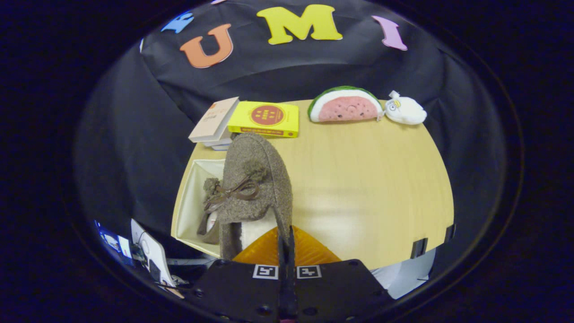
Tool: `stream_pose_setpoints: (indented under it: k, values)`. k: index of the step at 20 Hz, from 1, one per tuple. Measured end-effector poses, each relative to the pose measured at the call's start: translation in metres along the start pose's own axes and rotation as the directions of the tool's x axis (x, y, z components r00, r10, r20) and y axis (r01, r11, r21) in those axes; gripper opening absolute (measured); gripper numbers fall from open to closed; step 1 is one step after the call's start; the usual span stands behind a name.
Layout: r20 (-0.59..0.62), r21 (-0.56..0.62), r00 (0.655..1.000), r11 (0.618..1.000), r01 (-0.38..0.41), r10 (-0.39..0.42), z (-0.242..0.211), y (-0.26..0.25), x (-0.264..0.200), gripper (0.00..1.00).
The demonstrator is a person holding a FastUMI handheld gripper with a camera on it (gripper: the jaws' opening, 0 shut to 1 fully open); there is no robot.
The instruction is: Open the storage box then place both shoes into the box .Put the left shoe in first, then the right shoe, with the right side of both shoes facing outward in a uniform manner.
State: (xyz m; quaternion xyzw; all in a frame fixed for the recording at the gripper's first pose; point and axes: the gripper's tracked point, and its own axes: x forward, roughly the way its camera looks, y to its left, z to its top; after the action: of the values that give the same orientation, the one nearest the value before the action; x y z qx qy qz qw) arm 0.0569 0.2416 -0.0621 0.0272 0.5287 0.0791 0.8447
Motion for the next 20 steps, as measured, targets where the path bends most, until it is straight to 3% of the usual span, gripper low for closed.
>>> stream_pose_setpoints:
  k: [6,8,13,20]
  values:
    - [-0.014,0.046,0.996,0.995,-0.085,0.086,-0.005,0.093,0.045,0.0]
    - [0.015,0.096,0.998,0.993,-0.064,0.063,-0.004,0.101,0.068,0.0]
    - [0.063,0.068,0.994,0.995,0.079,-0.084,-0.009,0.088,0.108,0.01]
    - [0.043,0.065,0.995,0.995,0.082,-0.085,-0.034,0.097,0.133,0.01]
